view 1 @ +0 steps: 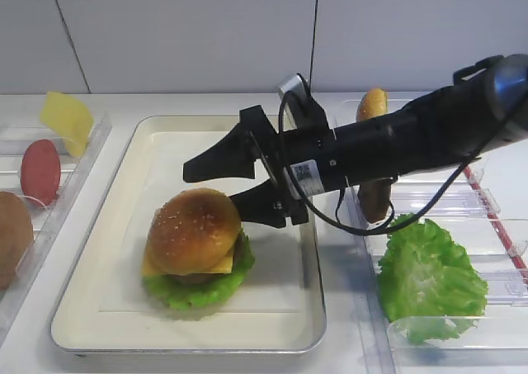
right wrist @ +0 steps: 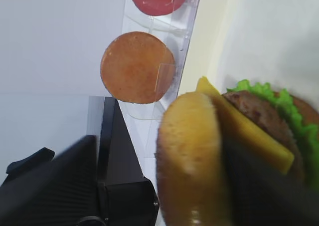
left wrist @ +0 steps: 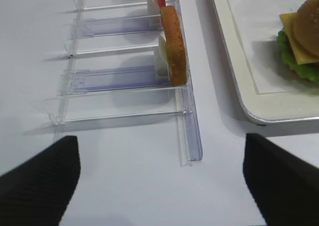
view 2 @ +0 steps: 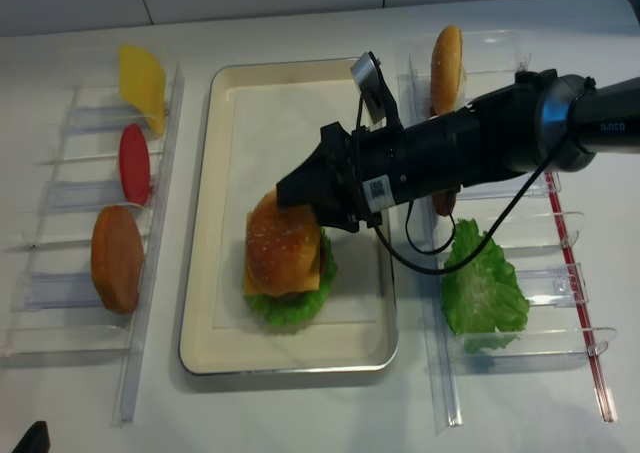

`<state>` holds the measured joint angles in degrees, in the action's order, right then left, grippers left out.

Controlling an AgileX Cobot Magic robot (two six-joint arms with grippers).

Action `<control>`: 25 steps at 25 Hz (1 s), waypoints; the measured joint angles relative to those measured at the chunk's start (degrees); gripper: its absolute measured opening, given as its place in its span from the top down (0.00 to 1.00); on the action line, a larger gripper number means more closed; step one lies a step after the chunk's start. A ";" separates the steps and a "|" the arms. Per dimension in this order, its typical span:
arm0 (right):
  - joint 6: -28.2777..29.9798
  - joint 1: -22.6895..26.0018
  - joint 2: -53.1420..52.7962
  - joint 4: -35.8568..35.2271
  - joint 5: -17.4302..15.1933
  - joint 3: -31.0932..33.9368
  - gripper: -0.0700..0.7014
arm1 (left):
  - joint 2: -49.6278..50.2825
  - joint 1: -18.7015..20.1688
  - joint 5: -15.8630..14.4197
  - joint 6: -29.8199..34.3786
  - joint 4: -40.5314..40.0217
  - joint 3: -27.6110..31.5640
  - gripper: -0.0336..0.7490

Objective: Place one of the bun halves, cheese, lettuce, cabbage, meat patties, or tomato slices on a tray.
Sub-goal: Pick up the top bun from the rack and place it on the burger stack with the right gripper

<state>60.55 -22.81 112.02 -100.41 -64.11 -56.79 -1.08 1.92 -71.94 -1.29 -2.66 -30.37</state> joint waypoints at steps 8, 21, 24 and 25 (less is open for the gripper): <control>0.00 3.70 0.04 0.00 -1.09 -0.03 0.03 | 0.00 0.00 0.00 0.00 0.00 0.00 0.15; -5.49 5.66 0.13 15.39 -2.11 -7.70 0.03 | 0.00 0.00 0.00 0.00 -0.10 0.00 0.15; -12.07 5.66 -0.26 25.80 -2.60 -13.67 0.03 | 0.00 0.00 0.00 0.00 -0.10 0.00 0.15; -14.66 5.66 -0.49 29.43 -2.74 -15.79 0.03 | 0.00 0.00 0.00 0.00 -0.10 0.00 0.15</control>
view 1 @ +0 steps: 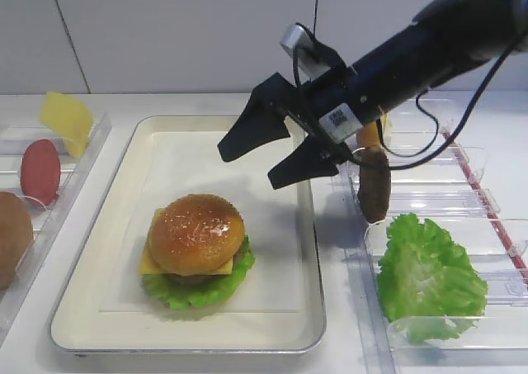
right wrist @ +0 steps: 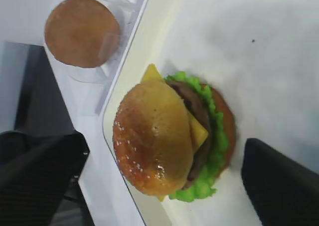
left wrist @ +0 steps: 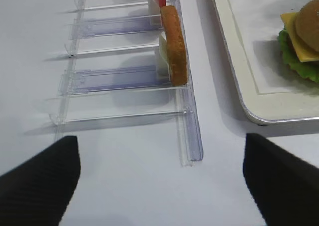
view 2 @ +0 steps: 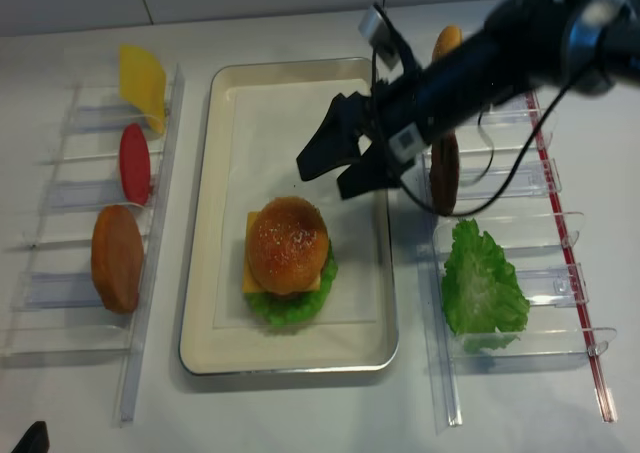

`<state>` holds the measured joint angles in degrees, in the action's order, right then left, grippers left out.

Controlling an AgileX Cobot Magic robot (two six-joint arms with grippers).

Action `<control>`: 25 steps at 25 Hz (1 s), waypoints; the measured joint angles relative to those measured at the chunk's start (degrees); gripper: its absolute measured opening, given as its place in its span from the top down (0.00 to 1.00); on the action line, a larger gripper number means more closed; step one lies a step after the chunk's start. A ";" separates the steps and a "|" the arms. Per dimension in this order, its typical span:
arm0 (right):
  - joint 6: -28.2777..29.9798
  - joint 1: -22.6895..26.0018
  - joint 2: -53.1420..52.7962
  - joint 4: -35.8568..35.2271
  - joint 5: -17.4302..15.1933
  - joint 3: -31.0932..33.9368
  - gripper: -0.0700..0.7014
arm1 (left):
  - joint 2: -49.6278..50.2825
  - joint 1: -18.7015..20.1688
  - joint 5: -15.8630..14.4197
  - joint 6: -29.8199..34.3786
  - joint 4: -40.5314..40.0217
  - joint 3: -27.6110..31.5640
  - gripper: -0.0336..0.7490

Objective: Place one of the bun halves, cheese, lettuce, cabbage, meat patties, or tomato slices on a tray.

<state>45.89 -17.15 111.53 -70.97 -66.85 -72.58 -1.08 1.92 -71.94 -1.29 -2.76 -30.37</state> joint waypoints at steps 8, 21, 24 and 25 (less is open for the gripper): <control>-16.90 0.00 -3.26 19.60 -2.01 -16.09 0.03 | 0.00 0.00 0.00 0.00 0.00 0.00 0.15; -39.60 0.00 -12.61 56.81 -4.33 -26.48 0.03 | 0.00 0.00 0.00 0.00 0.00 0.00 0.15; -41.35 0.09 -15.57 59.20 -4.46 -26.48 0.03 | 0.00 0.00 0.00 0.00 0.00 0.00 0.15; -41.94 0.09 -16.53 59.23 -4.56 -26.48 0.03 | 0.00 0.00 0.00 0.00 0.00 0.00 0.15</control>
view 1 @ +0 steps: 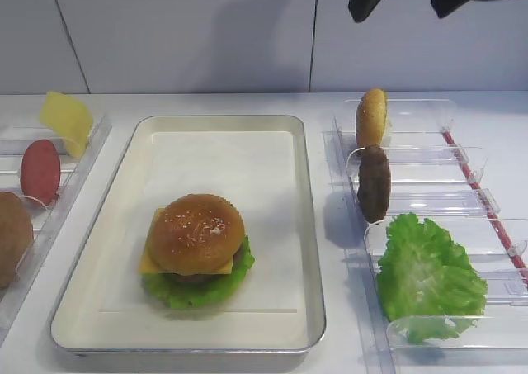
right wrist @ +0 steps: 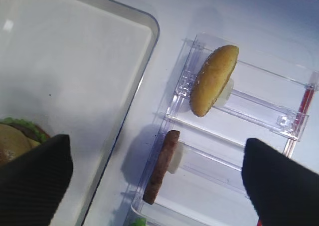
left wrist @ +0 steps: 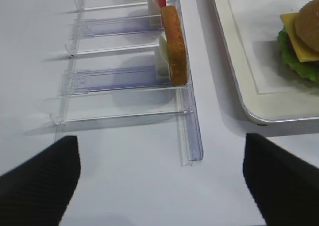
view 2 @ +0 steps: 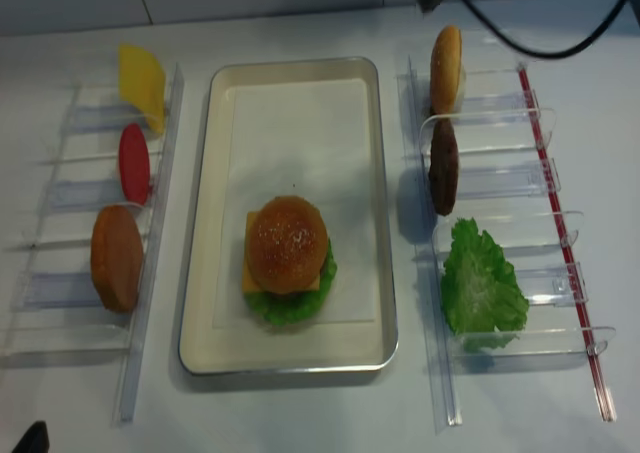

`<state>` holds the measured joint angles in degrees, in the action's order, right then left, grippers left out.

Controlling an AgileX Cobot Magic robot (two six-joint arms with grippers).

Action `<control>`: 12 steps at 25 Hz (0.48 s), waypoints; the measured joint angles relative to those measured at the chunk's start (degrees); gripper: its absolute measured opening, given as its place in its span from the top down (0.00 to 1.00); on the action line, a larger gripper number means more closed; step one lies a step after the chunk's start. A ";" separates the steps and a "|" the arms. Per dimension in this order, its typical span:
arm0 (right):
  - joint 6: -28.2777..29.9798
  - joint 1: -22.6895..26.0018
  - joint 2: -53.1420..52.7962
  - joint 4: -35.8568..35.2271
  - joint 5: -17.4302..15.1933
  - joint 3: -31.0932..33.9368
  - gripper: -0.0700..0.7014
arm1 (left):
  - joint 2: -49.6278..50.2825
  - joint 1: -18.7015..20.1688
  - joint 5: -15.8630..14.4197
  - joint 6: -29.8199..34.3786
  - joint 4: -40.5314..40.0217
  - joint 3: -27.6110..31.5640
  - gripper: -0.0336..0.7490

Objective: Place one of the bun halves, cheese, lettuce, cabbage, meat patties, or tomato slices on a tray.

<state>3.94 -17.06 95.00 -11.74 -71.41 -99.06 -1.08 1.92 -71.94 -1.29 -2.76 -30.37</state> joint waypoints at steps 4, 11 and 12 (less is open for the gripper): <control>-1.09 0.00 -6.35 0.10 -0.14 3.79 0.03 | 0.00 0.00 0.00 0.00 0.00 0.00 0.15; -1.23 0.00 -20.10 5.97 -0.53 20.01 0.13 | 0.00 0.00 0.00 0.00 0.00 0.00 0.15; -1.23 0.00 -22.23 6.22 -0.53 21.74 0.16 | 0.00 0.00 0.00 0.00 0.00 0.00 0.15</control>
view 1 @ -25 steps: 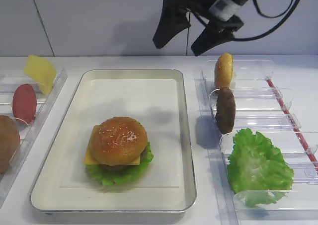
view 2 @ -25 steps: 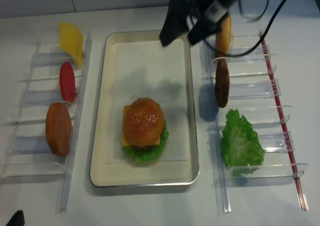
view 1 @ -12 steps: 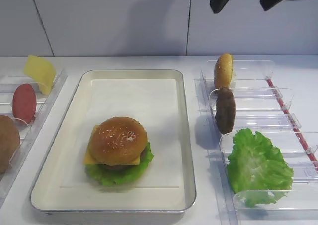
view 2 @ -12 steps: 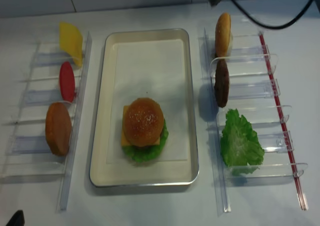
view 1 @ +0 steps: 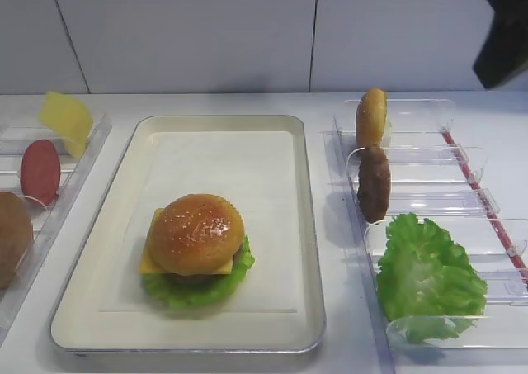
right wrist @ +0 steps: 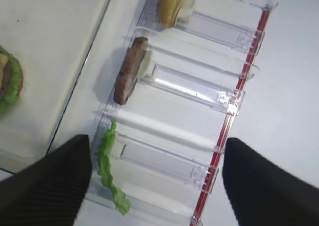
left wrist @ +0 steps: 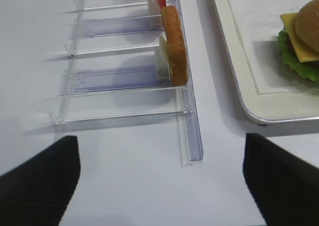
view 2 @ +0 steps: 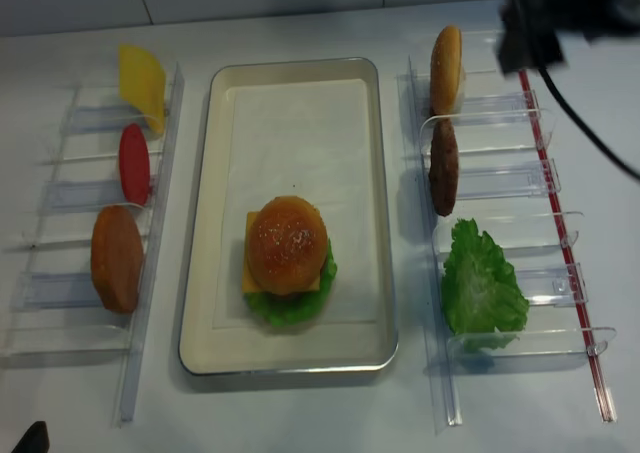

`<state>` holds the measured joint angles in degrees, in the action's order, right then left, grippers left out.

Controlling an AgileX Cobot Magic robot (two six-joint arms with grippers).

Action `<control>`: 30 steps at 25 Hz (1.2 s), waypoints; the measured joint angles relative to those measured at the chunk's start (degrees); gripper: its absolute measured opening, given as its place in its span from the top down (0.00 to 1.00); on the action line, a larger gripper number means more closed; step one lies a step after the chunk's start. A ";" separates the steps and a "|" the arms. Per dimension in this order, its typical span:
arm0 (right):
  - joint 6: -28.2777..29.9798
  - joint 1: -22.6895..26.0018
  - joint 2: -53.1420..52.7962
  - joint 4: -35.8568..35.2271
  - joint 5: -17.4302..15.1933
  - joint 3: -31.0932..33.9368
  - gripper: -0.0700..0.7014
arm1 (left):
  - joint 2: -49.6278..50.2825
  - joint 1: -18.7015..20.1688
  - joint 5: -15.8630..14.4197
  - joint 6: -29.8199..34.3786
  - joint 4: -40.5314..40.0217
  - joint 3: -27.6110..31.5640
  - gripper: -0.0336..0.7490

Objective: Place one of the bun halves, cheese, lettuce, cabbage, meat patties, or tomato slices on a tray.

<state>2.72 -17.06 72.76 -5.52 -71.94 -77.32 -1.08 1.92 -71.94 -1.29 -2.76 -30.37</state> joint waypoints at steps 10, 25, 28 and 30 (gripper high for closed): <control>0.22 0.00 -23.12 1.27 -0.11 15.65 0.28 | 0.00 0.00 0.00 0.00 0.00 0.00 0.15; -0.17 0.00 -55.57 2.19 0.50 40.47 0.27 | 0.00 0.00 0.00 0.00 0.00 0.00 0.15; -0.66 0.00 -60.59 2.42 1.43 43.15 0.27 | 0.00 0.00 0.00 0.00 0.00 0.00 0.15; -1.10 0.00 -63.68 2.50 1.67 44.47 0.27 | 0.00 0.00 0.00 0.00 0.00 0.00 0.15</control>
<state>1.61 -17.06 9.08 -3.02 -70.28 -32.85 -1.08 1.92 -71.94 -1.29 -2.76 -30.37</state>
